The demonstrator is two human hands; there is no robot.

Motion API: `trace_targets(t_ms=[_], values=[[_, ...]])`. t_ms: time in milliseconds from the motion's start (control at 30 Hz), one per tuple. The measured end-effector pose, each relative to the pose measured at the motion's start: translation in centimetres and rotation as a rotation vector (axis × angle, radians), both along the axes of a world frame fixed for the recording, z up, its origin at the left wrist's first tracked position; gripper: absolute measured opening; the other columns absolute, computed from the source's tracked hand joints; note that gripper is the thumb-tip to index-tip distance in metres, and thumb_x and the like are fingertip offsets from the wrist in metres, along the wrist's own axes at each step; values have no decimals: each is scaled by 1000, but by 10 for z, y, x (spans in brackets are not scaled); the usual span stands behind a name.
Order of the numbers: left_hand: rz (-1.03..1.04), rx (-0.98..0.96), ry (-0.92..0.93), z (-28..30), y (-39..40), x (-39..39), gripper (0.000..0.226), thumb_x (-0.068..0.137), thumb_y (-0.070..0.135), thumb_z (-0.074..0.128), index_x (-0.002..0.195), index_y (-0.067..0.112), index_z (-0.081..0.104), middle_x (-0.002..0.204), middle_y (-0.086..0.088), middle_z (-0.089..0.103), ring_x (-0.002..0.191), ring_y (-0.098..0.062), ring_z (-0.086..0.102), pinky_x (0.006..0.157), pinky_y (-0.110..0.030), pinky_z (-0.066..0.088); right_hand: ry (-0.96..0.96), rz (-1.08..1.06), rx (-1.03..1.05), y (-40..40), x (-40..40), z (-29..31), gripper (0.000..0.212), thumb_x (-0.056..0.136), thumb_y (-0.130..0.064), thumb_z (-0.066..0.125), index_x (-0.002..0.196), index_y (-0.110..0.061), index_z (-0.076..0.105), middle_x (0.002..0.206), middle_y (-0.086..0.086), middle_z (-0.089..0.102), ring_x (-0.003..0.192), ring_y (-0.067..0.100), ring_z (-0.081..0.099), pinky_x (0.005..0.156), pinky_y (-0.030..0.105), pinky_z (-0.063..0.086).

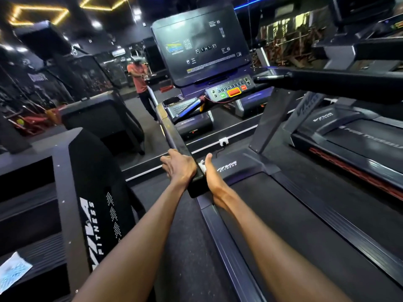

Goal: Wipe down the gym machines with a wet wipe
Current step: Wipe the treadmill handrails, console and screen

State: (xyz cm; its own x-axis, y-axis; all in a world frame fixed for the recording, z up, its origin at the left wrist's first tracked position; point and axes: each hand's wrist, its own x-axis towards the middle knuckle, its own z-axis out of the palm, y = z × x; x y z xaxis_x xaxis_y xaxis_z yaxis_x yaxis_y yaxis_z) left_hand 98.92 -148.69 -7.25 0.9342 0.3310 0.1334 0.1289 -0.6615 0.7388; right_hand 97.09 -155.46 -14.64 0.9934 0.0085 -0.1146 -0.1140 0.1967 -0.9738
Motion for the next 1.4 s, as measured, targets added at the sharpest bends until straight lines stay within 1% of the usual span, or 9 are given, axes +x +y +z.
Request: trace_targets(t_ms=[267, 367, 500, 633, 767, 933, 1133, 1300, 1400], values=[[-13, 27, -4, -6, 1, 9, 34, 94, 25, 48, 124, 9, 46, 131, -16, 37, 125, -39, 39, 102, -45, 37, -69, 99, 12, -7, 7, 51, 98, 89, -80, 7, 152, -10, 36, 154, 7, 41, 141, 17, 39, 110, 22, 27], [-16, 45, -8, -8, 2, 11, 32, 93, 17, 42, 124, 10, 45, 132, -16, 36, 124, -39, 39, 103, -45, 35, -46, 79, 20, -6, 11, 20, 114, 70, -98, 19, 139, -15, 55, 141, 8, 57, 131, 18, 52, 116, 33, 34], [-1, 41, -3, -8, 5, 25, 28, 92, 14, 40, 119, 11, 44, 131, -17, 36, 122, -40, 39, 103, -45, 34, -26, 72, 59, -3, 7, 14, 127, 60, -103, 22, 152, -17, 38, 156, 0, 39, 143, 12, 35, 122, 39, 25], [59, 46, 45, -6, 7, 51, 38, 98, 26, 46, 128, 4, 40, 140, -25, 34, 128, -45, 39, 108, -45, 32, -140, 132, 40, -8, 40, 42, 83, 99, -65, 10, 150, -6, 39, 142, -9, 38, 127, 4, 38, 111, 21, 27], [88, 67, 87, -6, 10, 79, 48, 98, 27, 37, 134, -5, 42, 142, -30, 40, 130, -44, 42, 108, -43, 36, -66, 119, 68, 0, 72, 12, 77, 98, -66, 16, 143, -13, 48, 142, -1, 50, 130, 8, 44, 111, 16, 28], [103, 143, 190, -11, 16, 84, 50, 96, 39, 34, 107, -1, 61, 118, -27, 62, 110, -43, 56, 84, -39, 43, 51, 91, 47, 27, 76, 7, 121, 68, -99, 9, 149, -15, 41, 152, 7, 43, 144, 22, 35, 121, 47, 23], [170, 170, 155, 1, 2, 71, 34, 103, 24, 34, 94, 3, 59, 105, -28, 63, 101, -44, 58, 84, -43, 42, 141, 138, -2, 15, 101, 24, 73, 101, -63, 15, 154, -16, 28, 160, 7, 30, 148, 22, 26, 122, 39, 16], [169, 206, 231, 1, 2, 70, 39, 97, 41, 32, 99, 10, 56, 102, -21, 62, 94, -39, 58, 78, -44, 45, 265, 136, -113, 15, 66, 30, 113, 73, -88, 1, 150, -15, 39, 157, 11, 36, 146, 25, 30, 121, 48, 20], [152, 251, 270, -2, 6, 70, 35, 98, 46, 34, 95, 16, 52, 97, -12, 61, 91, -32, 59, 74, -40, 44, 245, 187, -107, 14, 101, 62, 99, 83, -80, 4, 159, -17, 17, 165, 8, 16, 153, 23, 11, 124, 46, 6]])
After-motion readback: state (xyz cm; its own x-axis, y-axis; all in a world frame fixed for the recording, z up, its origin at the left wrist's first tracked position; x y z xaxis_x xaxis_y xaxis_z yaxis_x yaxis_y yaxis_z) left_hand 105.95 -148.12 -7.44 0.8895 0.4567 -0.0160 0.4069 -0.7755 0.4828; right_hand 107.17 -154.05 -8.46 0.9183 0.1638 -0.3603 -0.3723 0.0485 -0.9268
